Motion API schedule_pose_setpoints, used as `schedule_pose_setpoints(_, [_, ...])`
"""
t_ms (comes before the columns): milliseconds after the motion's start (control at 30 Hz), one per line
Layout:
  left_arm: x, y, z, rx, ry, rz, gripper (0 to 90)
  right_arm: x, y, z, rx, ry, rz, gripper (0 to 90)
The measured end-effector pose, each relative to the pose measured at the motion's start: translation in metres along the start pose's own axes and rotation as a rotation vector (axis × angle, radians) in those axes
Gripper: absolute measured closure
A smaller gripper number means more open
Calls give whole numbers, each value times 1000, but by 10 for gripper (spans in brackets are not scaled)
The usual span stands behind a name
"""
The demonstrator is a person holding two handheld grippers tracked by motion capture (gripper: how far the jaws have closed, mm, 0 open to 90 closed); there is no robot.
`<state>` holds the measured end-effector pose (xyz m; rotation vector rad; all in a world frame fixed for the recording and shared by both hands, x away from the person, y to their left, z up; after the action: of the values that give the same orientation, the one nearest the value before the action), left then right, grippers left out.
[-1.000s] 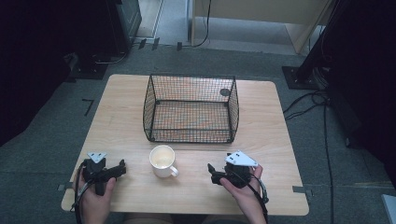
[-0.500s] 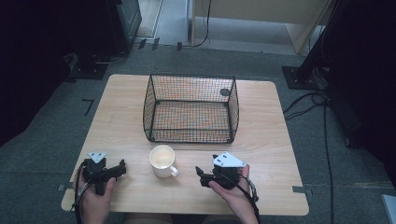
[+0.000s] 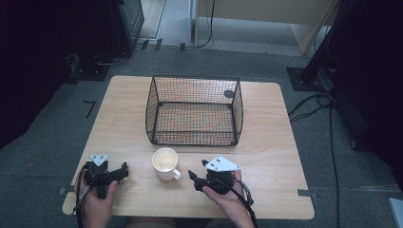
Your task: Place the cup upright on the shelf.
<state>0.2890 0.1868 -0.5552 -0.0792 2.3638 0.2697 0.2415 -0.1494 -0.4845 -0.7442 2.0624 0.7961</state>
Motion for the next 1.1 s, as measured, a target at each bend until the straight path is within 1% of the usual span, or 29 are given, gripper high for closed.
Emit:
schedule_pose_setpoints(100, [0, 0, 0, 1, -1, 0, 22, 0, 5, 4, -44, 5, 1, 415])
schedule_pose_setpoints(233, [0, 0, 0, 1, -1, 0, 23, 0, 11, 10, -75, 11, -3, 463])
schedule_pose_setpoints(300, [0, 0, 0, 2, -1, 0, 22, 0, 13, 13, -78, 18, -6, 495])
schedule_pose_setpoints(367, [0, 0, 0, 2, -1, 0, 23, 1, 15, 16, -80, 25, -16, 535])
schedule_pose_setpoints(433, [0, 0, 0, 2, -1, 1, 23, 2, 18, 19, -86, 34, -29, 557])
schedule_pose_setpoints(500, [0, 0, 0, 2, -1, 0, 22, 3, 21, 22, -116, 32, -26, 572])
schedule_pose_setpoints(567, [0, 0, 0, 2, -1, 1, 23, 3, 21, 23, -131, 31, -16, 582])
schedule_pose_setpoints(733, [0, 0, 0, 3, -2, 2, 23, 5, 23, 29, -148, 47, -22, 647])
schedule_pose_setpoints(800, [0, 0, 0, 3, -2, 2, 22, 6, 23, 34, -142, 53, -31, 680])
schedule_pose_setpoints(900, [0, 0, 0, 3, -2, 2, 22, 7, 24, 36, -132, 60, -34, 698])
schedule_pose_setpoints(1100, [0, 0, 0, 3, -2, 2, 23, 7, 26, 45, -128, 80, -41, 718])
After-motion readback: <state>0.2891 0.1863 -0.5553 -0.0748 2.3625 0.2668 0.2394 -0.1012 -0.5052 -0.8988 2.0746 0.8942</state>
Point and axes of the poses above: each handheld gripper's, and its own axes: z roughly forward along the jaws, x roughly out of its underside, y roughly to its left, the point moved 5 cm from there along z, roughly forward along the jaws, and after that the axes turned 13 degrees about -x, right-handed, at the moved point
